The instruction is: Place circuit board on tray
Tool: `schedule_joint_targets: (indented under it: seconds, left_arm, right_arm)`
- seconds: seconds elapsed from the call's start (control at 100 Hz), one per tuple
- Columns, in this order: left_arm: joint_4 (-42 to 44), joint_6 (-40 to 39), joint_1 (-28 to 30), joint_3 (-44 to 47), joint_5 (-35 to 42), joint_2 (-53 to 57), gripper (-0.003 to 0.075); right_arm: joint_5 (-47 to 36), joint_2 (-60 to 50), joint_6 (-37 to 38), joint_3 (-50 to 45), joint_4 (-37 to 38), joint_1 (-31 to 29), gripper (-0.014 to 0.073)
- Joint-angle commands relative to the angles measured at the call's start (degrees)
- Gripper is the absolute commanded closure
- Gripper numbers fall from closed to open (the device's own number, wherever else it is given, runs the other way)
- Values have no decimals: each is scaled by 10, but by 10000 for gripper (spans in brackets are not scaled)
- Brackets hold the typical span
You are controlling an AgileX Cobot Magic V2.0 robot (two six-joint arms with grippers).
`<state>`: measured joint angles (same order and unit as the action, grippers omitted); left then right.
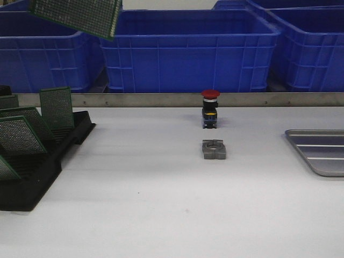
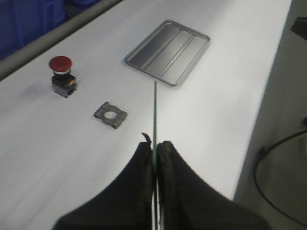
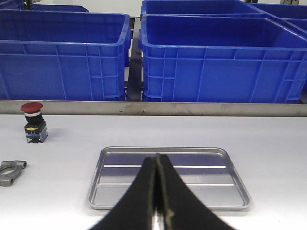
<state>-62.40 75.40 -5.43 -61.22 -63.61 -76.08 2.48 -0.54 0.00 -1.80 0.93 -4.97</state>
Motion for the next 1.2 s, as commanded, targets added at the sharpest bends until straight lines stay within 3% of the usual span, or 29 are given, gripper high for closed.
schedule_joint_targets:
  seconds: [0.0,0.34,0.72,0.88,0.97,1.12,1.19]
  left_arm:
    - [-43,2,-26,-18,-12,-3,741]
    - [11,8,-94,-18,-14,-84,741]
    - [17,8,-96,-18,-23,-98,741]
    - [17,8,-96,-18,-23,-98,741]
    - [17,8,-96,-18,-23,-98,741]
    - [17,8,-96,-18,-23,-98,741]
    - [17,8,-96,-18,-23,-98,741]
  right_arm:
    - [-49,-16,0,10,1,-3,655]
    - [-83,-15,18,23,-9,-3,655]
    - [219,81,30,197,-52,-3,655]
    - [287,178,-5,257,-113,-3,641]
    - [295,225,-59,283,-173,-3,527]
    - [302,299,-168,316,-302,-3,149]
    - [315,328,-234,329,-371,-3,81]
